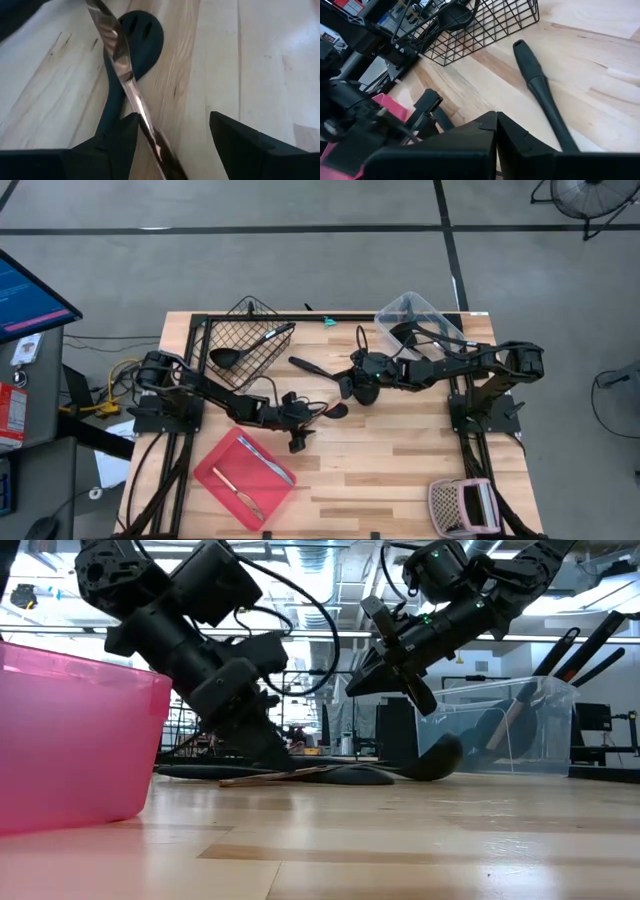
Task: Pick & Place Kitchen Items
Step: Put the gold table knife into the red bin
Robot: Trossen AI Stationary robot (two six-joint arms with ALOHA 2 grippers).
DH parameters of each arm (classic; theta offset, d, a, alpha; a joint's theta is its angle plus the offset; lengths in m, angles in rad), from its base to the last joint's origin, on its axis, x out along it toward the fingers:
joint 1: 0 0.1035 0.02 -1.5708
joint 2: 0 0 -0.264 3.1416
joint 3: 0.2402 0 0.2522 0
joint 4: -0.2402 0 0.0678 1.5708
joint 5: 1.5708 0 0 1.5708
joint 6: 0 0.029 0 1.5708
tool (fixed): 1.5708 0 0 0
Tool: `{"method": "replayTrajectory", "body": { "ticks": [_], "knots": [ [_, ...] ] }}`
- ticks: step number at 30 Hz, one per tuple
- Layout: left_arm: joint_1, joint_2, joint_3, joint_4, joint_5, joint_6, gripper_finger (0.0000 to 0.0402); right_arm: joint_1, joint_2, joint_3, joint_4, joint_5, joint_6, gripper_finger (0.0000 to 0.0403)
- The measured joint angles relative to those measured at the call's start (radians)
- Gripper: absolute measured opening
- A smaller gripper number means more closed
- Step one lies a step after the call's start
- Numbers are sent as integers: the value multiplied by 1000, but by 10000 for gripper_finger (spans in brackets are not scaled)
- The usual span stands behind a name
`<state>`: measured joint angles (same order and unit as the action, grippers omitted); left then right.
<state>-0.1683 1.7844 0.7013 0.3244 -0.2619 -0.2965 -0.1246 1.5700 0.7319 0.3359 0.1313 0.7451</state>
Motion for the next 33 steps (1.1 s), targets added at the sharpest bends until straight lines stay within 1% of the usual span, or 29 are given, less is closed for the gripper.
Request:
{"method": "replayTrajectory", "body": {
  "ticks": [4,8,12,14,18,19,25,28,33],
  "knots": [
    [17,2,0,-68,1,-29,201,0,0,0,1,0,-11,0],
    [28,41,4,-78,12,-52,154,0,0,0,3,-1,-16,0],
    [28,48,9,-85,7,-56,117,0,0,0,8,-2,-20,0],
    [28,44,8,-93,8,-58,91,0,0,0,11,-2,-21,0],
    [28,42,8,-102,13,-62,22,0,0,0,11,-2,-22,0],
    [28,42,8,-101,13,-61,16,0,0,0,11,-2,-22,0],
    [28,25,6,-107,28,-60,15,0,-2,0,21,-1,-21,0],
    [28,-15,5,-118,33,-48,14,0,-21,-1,28,-1,-22,0],
    [34,-96,0,-166,12,-47,14,0,-89,-1,42,0,-46,0]
  ]
}}
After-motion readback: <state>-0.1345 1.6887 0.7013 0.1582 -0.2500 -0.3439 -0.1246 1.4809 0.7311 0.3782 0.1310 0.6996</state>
